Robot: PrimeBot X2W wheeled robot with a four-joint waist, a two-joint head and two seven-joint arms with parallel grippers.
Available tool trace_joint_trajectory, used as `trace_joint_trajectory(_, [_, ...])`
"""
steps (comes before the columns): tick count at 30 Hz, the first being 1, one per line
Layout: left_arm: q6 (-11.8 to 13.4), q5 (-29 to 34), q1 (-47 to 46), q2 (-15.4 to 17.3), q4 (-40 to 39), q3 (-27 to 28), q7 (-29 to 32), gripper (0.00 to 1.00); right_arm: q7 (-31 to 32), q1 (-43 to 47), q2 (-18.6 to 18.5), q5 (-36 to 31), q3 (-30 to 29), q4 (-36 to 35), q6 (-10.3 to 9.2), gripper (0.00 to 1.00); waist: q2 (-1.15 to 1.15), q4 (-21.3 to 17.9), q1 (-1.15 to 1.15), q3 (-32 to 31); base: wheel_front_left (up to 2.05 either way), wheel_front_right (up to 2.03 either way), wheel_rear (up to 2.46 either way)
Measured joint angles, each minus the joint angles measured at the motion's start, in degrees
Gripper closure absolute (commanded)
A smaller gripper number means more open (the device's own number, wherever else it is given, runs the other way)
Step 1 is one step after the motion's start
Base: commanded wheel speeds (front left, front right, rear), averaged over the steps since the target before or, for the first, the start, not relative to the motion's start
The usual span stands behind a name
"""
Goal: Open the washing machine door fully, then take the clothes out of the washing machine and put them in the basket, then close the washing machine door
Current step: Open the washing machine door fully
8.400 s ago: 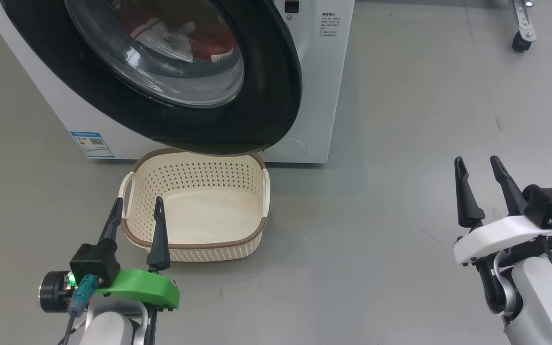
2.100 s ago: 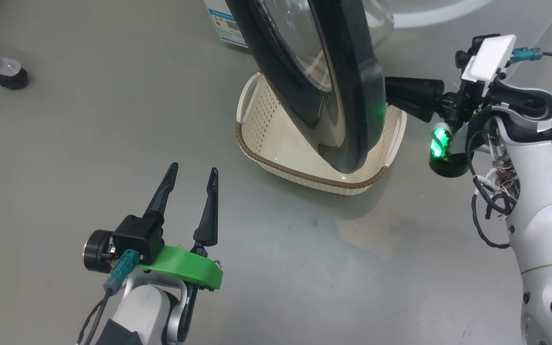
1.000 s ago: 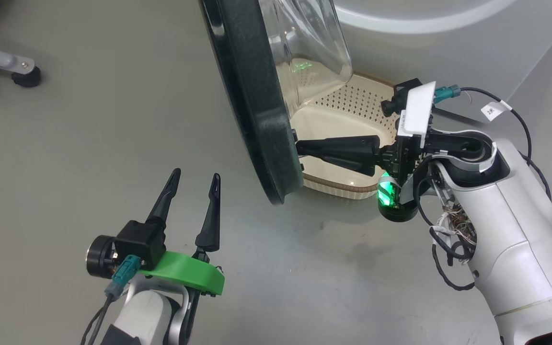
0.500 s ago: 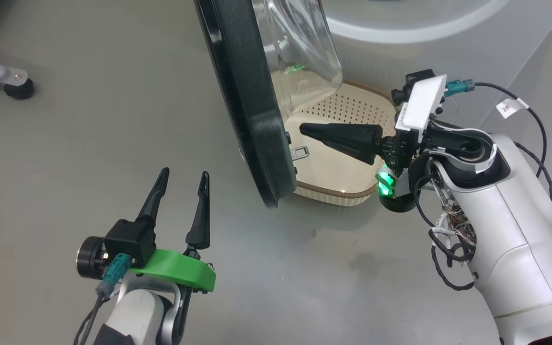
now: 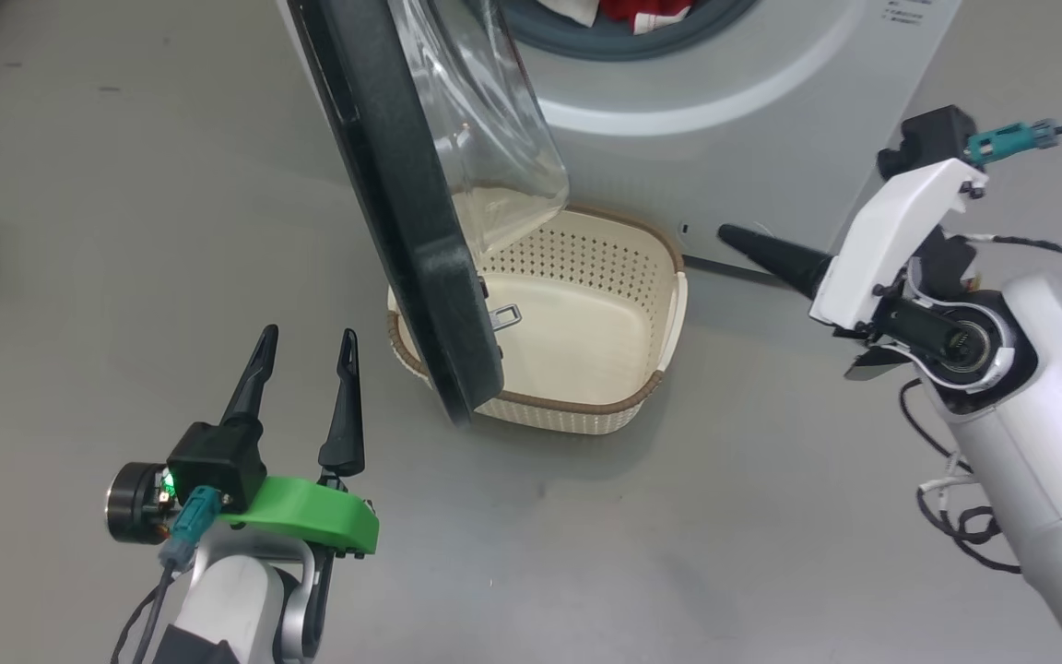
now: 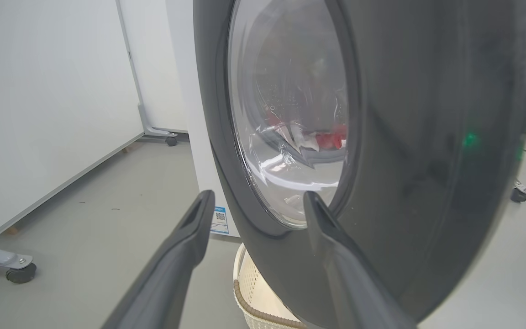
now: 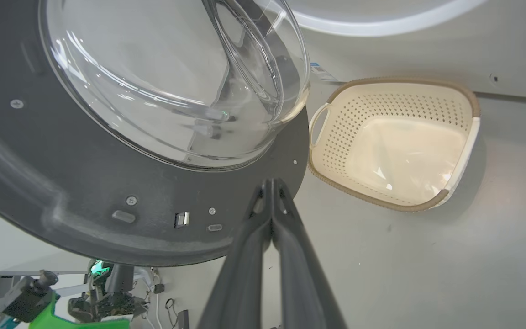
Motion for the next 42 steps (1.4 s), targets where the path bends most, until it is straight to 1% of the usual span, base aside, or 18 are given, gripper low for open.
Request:
trace_joint_trajectory(1, [0.00, 0.18, 0.06, 0.02, 0.07, 0.32, 0.00, 0.00, -1.53, 0.02, -1.30, -2.53, 0.33, -0.52, 0.64, 1.00, 0.00, -0.59, 0.00, -0.37, 0.00, 0.00, 0.00])
trace_joint_trajectory(4, [0.00, 0.59, 0.54, 0.00, 0.18, 1.20, 0.00, 0.00, -6.28, 0.92, -4.38, -8.04, 0.41, -1.67, 0.63, 1.00, 0.00, -2.35, 0.00, -1.44, 0.00, 0.00, 0.00])
trace_joint_trajectory(6, [0.00, 0.83, 1.18, 0.03, 0.24, 2.31, 0.00, 0.00, -9.61, 2.41, -5.35, -10.90, 0.35, -2.44, 0.63, 1.00, 0.00, -3.52, 0.00, -2.14, 0.00, 0.00, 0.00])
trace_joint_trajectory(9, [0.00, 1.03, 1.70, 0.02, 0.36, 4.35, 0.00, 0.00, -15.40, 4.61, -5.86, -14.47, -0.18, -3.32, 0.62, 1.00, 0.00, -5.23, 0.00, -3.11, 0.00, 0.00, 0.00])
trace_joint_trajectory(13, [0.01, 2.49, 2.24, 0.07, 0.41, 5.76, 0.00, 0.00, -21.84, 9.72, -4.79, -14.88, -1.58, -3.86, 0.58, 1.00, 0.00, -7.33, 0.00, -4.37, 0.00, 0.00, 0.00])
trace_joint_trajectory(19, [0.00, 3.11, 3.65, 0.26, 0.45, 7.70, 0.00, 0.00, -32.36, 13.39, -6.58, -24.65, -1.58, -4.44, 0.51, 1.00, 0.00, -10.03, 0.00, -6.14, 0.00, 0.00, 0.00])
trace_joint_trajectory(23, [0.01, 3.50, 4.65, 0.37, 0.42, 9.43, 0.00, 0.00, -38.11, 16.68, -6.48, -27.09, -2.19, -4.45, -1.05, 1.00, 0.00, -11.58, 0.00, -7.29, 0.00, 0.00, 0.00])
trace_joint_trajectory(24, [0.01, 3.50, 4.65, 0.37, 0.42, 9.43, 0.00, 0.00, -38.11, 16.68, -6.48, -27.09, -2.19, -4.45, -1.05, 1.00, 0.00, -11.58, 0.00, -7.29, 0.00, 0.00, 0.00])
trace_joint_trajectory(28, [0.00, 3.46, 6.03, 0.35, 0.38, 9.90, 0.00, 0.00, -42.30, 20.14, -5.37, -27.65, -3.05, -4.34, -2.55, 1.00, 0.00, -13.03, 0.00, -8.24, 0.00, 0.00, 0.00])
trace_joint_trajectory(32, [0.01, 3.46, 6.81, 0.34, 0.34, 10.35, 0.00, 0.00, -45.68, 23.38, -5.10, -28.56, -2.97, -3.90, -3.10, 1.00, 0.00, -14.19, 0.00, -9.04, 0.00, 0.00, 0.00])
trace_joint_trajectory(34, [0.00, 3.46, 7.43, 0.35, 0.31, 10.63, 0.00, 0.00, -47.75, 24.32, -5.04, -29.41, -3.02, -3.88, -4.05, 0.11, 0.00, -14.73, 0.00, -9.30, 0.00, 0.00, 0.00])
trace_joint_trajectory(35, [0.00, 3.46, 7.57, 0.36, 0.35, 10.38, 0.00, 0.00, -48.86, 24.73, -5.13, -30.27, -3.15, -3.89, -4.39, 0.00, 0.00, -14.96, 0.00, -9.39, 0.00, 0.00, 0.00])
trace_joint_trajectory(39, [0.00, 3.46, 7.57, 0.32, 0.31, 10.03, 0.00, 0.00, -50.22, 26.38, -4.99, -31.27, -3.33, -3.89, -5.08, 0.00, 0.00, -15.32, 0.00, -9.58, 0.00, 0.00, 0.00])
trace_joint_trajectory(42, [0.00, 3.46, 7.57, 0.33, 0.32, 10.02, 0.00, 0.00, -50.38, 27.58, -4.33, -32.49, -3.50, -3.88, -6.09, 0.00, 0.00, -15.39, 0.00, -9.67, 0.00, 0.00, 0.00])
